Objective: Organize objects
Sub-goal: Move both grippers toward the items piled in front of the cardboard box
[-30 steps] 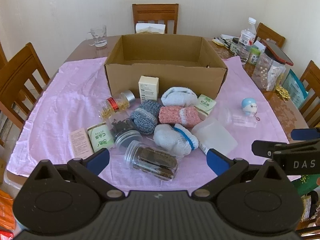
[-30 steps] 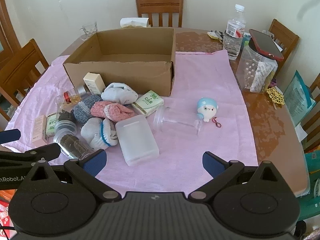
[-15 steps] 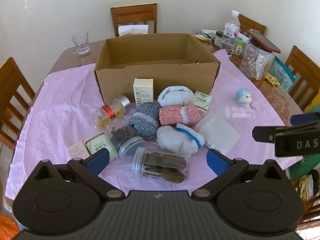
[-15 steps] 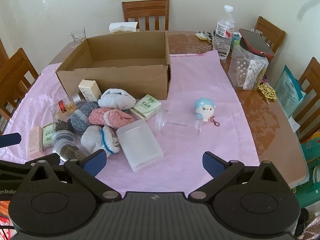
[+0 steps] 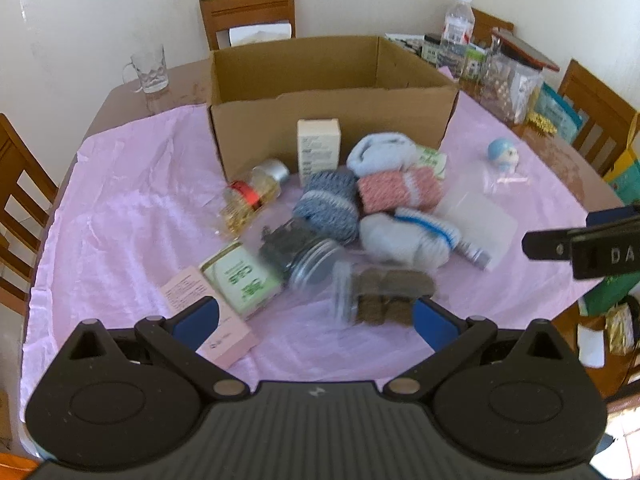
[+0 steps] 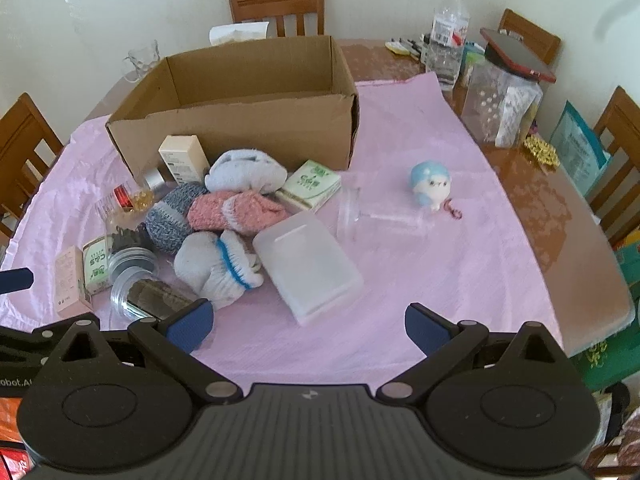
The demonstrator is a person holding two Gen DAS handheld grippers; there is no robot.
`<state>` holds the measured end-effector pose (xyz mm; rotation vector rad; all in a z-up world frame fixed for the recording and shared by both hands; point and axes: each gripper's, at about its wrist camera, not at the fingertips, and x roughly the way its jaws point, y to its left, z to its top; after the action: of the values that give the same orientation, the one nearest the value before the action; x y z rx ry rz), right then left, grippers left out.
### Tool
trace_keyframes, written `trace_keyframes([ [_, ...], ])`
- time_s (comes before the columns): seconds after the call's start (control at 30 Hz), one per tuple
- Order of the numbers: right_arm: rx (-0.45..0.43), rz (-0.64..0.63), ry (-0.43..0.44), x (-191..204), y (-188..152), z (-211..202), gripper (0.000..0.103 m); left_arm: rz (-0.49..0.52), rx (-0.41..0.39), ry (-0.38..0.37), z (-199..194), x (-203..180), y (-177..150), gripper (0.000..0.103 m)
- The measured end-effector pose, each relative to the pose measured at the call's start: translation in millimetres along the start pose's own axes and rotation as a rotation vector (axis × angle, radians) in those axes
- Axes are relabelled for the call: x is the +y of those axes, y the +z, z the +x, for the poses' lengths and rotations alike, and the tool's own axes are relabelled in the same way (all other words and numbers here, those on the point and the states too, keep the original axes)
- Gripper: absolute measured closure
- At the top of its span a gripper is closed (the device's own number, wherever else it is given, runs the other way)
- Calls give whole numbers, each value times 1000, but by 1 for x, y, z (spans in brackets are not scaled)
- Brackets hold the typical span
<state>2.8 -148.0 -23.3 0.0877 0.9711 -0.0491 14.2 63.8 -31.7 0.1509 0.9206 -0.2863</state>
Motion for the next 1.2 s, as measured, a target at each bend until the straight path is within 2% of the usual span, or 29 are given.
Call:
trace_keyframes([
  [0.4, 14, 73, 24, 42, -5, 18, 0, 98, 43, -52, 14, 55, -8, 0],
  [0.63, 28, 103, 44, 66, -11, 25, 0, 188, 63, -102, 27, 82, -11, 0],
  [0.93, 56, 133, 50, 89, -12, 39, 0, 327, 85, -146, 49, 98, -11, 1],
  [1.2, 85, 147, 53, 101, -14, 54, 0, 364, 89, -193, 63, 106, -6, 1],
])
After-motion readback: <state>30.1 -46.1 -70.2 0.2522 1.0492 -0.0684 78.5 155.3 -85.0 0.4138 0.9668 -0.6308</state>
